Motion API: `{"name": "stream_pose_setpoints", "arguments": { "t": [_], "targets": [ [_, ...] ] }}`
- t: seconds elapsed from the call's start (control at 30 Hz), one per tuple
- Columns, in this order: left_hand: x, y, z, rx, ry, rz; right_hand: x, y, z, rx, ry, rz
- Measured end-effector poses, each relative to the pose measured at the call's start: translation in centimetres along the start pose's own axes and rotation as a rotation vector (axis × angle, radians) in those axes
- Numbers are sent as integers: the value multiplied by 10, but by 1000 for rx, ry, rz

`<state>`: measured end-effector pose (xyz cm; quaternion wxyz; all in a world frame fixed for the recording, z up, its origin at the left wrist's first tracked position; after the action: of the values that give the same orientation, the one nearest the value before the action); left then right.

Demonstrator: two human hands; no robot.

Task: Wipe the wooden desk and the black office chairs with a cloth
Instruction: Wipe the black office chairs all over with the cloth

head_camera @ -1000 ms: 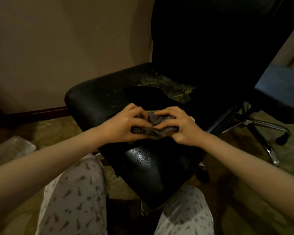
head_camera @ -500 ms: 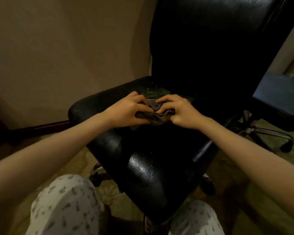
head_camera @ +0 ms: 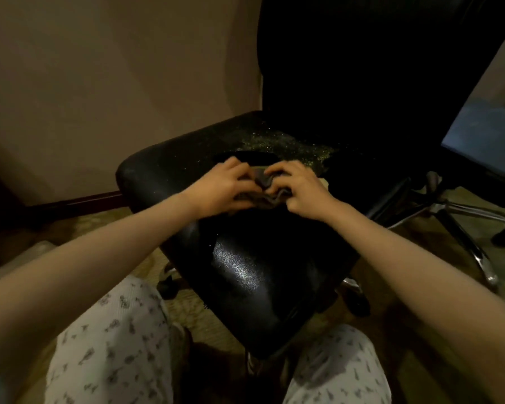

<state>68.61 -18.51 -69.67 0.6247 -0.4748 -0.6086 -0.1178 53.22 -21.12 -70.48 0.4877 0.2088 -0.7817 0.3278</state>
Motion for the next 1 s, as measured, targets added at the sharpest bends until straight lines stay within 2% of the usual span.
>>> {"name": "stream_pose_setpoints", "arguments": {
  "t": [0.07, 0.17, 0.3, 0.43, 0.5, 0.67, 0.83, 0.97, 1.0],
  "targets": [
    [-3, -13, -16, 57, -40, -53, 2, -18, 11, -84, 86, -30],
    [7, -25, -17, 53, -39, -95, 16, -20, 11, -59, 112, 16],
    [32, -38, 15, -27, 17, 30, 57, 26, 6, 82, -18, 164],
    [20, -35, 77, -183, 104, -6, 55, 82, 9, 102, -145, -25],
    [5, -38, 86, -184, 133, -34, 43, 93, 21, 73, -190, -43],
    [-32, -68, 42, -16, 131, -88, 34, 58, 70, -56, -191, 70],
    [-62, -96, -19, 186, 177, -171, 25, -11, 107, -257, -102, 49],
    [-65, -115, -45, 179, 103, -280, 37, -43, 109, -270, -26, 53],
    [-60, -118, -47, 151, 103, -260, 44, -41, 106, -260, -12, 81]
  ]
}}
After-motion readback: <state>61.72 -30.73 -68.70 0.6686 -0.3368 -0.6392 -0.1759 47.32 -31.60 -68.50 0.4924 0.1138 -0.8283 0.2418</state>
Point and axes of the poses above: each hand's wrist, its own y-axis away from the middle knuckle, its own x-axis out of the back of the hand, z = x × y, the point moved 5 cm from there along -y, towards the middle knuckle, and after that the axes turned 4 degrees about -y, right-handed, at the moved point
